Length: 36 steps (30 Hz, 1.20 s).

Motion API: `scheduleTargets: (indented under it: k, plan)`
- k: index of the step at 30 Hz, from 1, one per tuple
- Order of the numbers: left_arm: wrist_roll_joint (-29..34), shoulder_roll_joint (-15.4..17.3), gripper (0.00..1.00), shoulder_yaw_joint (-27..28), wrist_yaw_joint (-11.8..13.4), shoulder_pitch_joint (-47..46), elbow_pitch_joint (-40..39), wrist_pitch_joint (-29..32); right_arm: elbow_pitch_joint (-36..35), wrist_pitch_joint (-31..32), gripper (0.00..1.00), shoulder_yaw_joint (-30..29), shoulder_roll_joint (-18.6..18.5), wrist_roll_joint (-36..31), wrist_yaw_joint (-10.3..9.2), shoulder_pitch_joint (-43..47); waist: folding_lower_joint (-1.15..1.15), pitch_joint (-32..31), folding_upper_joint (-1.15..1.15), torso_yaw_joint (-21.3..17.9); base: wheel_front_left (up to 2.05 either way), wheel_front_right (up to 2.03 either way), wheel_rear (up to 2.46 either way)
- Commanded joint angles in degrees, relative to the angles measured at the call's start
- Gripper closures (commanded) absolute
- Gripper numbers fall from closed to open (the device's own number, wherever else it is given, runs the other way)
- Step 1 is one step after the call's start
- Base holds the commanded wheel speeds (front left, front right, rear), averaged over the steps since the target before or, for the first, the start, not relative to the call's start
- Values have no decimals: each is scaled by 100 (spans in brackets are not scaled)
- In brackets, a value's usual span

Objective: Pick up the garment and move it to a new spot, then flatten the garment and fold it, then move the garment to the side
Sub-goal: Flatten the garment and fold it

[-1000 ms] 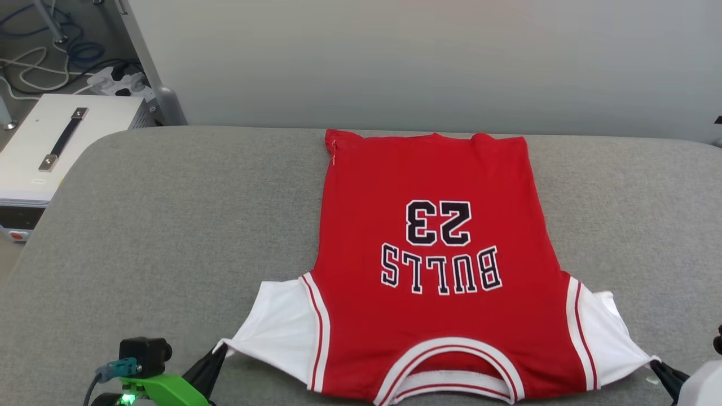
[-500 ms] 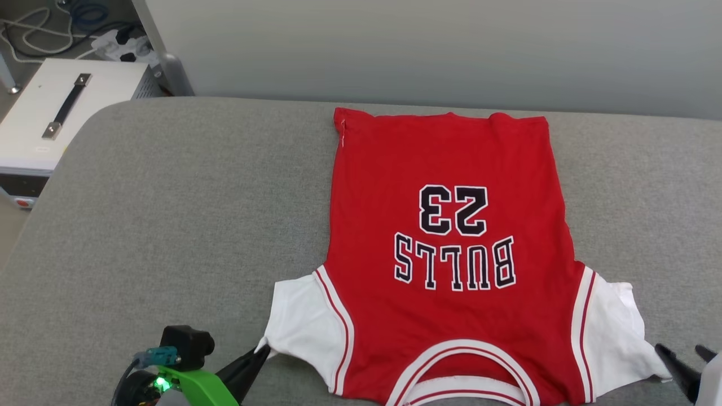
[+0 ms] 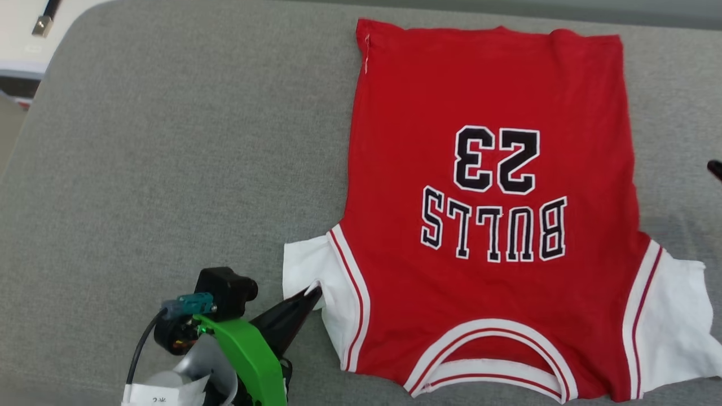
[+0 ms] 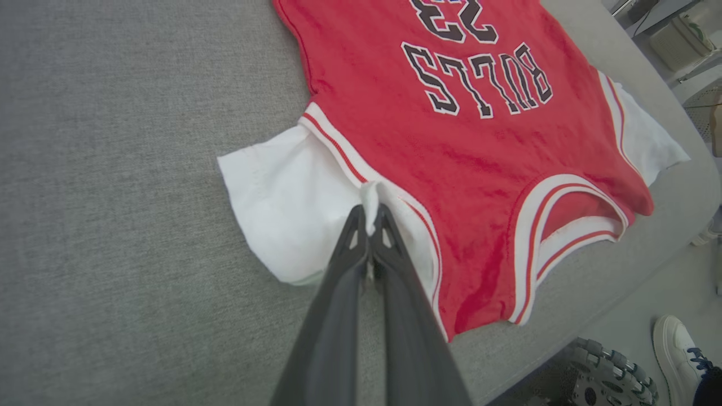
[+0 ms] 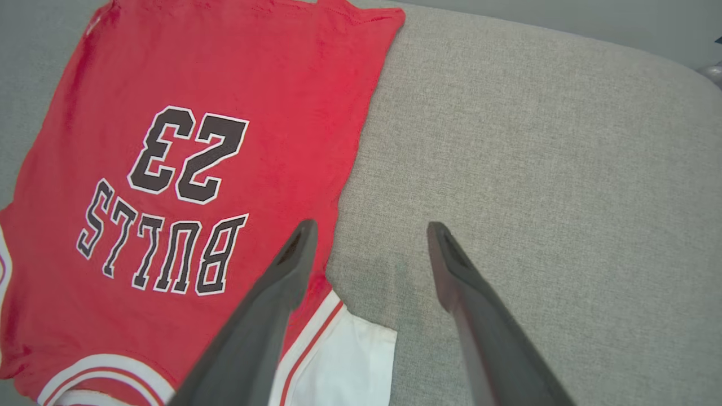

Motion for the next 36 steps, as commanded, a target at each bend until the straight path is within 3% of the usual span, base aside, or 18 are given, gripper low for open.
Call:
scheduleTargets:
  k: [1,6,14,18,30,31,32,33,36]
  plan:
    - [77,-47,100,4,42,-147,-102,8,111,290,0,49,-47,-5,-6,-362,0,927,0,557,0,0,0]
    - [168,-171,100,-110,102,-389,-309,183,611,1099,0,423,-306,-457,-6,-1946,0,1596,0,995,0,0,0]
    - [202,-404,100,-228,-6,-645,-328,100,1764,1414,0,784,-409,-1014,-6,-3508,0,2067,0,1458,0,0,0]
    - [144,-551,100,-263,-56,-681,-274,-20,2226,1416,0,1048,-707,-1334,-6,-3906,0,2187,0,1679,0,0,0]
    - [155,-813,100,-420,-210,-830,-9,-357,3178,1416,0,1084,-901,-1715,-6,-4450,0,2368,0,1985,0,0,0]
    - [166,-829,100,-434,-228,-865,93,-417,3328,1446,38,1028,-841,-1672,-6,-4294,0,2337,0,2000,0,0,0]
    - [160,-835,100,-436,-231,-868,107,-429,3342,1463,62,1036,-828,-1664,-6,-4245,0,2326,0,1998,0,0,0]
    - [153,-838,100,-437,-235,-870,123,-440,3342,1479,100,1058,-804,-1628,-6,-4186,0,2312,0,1992,0,0,0]
    - [155,-828,100,-433,-239,-884,152,-465,3324,1459,100,1067,-764,-1576,-6,-4082,0,2280,0,1965,0,0,0]
